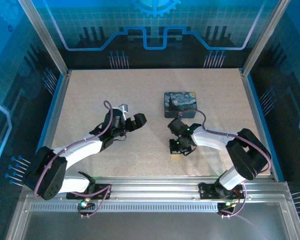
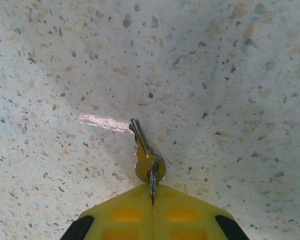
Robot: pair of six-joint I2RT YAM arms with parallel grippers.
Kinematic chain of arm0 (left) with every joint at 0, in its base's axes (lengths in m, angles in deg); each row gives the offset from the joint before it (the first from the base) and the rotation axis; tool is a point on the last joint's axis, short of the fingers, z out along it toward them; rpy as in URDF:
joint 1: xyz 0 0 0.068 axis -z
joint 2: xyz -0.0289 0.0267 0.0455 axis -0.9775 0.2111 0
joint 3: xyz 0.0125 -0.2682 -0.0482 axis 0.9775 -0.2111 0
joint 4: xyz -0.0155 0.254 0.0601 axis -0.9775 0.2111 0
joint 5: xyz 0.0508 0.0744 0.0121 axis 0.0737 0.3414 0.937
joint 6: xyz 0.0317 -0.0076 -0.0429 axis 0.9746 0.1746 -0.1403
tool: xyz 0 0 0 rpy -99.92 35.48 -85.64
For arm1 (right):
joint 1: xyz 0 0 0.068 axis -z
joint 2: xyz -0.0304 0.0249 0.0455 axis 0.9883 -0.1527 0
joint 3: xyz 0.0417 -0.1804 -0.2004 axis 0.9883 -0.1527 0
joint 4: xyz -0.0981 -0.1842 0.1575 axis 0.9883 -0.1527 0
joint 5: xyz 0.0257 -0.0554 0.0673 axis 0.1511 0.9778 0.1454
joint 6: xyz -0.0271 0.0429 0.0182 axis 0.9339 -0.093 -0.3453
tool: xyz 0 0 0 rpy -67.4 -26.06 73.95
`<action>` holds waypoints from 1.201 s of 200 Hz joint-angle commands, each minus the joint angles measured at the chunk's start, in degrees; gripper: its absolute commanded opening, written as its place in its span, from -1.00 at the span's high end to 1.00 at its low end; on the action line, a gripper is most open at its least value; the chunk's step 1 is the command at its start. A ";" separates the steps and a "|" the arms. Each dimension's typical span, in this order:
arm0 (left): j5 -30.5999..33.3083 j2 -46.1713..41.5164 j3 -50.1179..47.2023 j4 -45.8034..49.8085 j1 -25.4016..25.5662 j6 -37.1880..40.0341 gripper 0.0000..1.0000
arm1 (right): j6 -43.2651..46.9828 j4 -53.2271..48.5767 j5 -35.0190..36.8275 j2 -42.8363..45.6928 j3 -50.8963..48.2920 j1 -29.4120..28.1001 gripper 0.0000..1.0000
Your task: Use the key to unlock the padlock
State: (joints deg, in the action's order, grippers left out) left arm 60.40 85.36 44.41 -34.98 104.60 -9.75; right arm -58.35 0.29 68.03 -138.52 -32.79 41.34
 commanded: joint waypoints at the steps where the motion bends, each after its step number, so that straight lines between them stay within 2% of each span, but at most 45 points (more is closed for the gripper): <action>1: -0.86 -2.28 0.71 2.28 -0.15 0.57 -0.98 | 1.35 4.60 0.27 1.77 -1.83 -1.23 1.00; 57: -5.91 -3.40 3.51 4.02 -0.24 -1.92 -0.97 | 6.22 9.16 2.03 8.07 -3.92 -1.10 1.00; 109: -12.62 -0.91 7.77 3.52 -0.16 -5.56 -0.84 | 9.85 17.59 3.54 16.08 -6.44 -0.85 1.00; 136: -15.18 0.85 8.95 2.09 -0.07 -13.55 -0.84 | 11.56 19.28 3.90 18.65 -6.26 -0.63 1.00; 179: -18.69 3.16 8.57 -7.39 0.61 -28.15 -0.82 | 11.40 27.17 0.99 22.71 -7.37 0.06 1.00; 240: -19.67 6.76 6.03 -18.88 2.47 -46.79 -0.81 | 11.84 36.15 -1.59 22.21 -5.64 -0.02 1.00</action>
State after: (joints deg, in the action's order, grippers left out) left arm 42.81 90.41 51.86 -46.15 105.87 -45.51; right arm -47.36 30.04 68.47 -116.07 -39.39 41.14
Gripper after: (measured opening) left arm 0.912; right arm 0.057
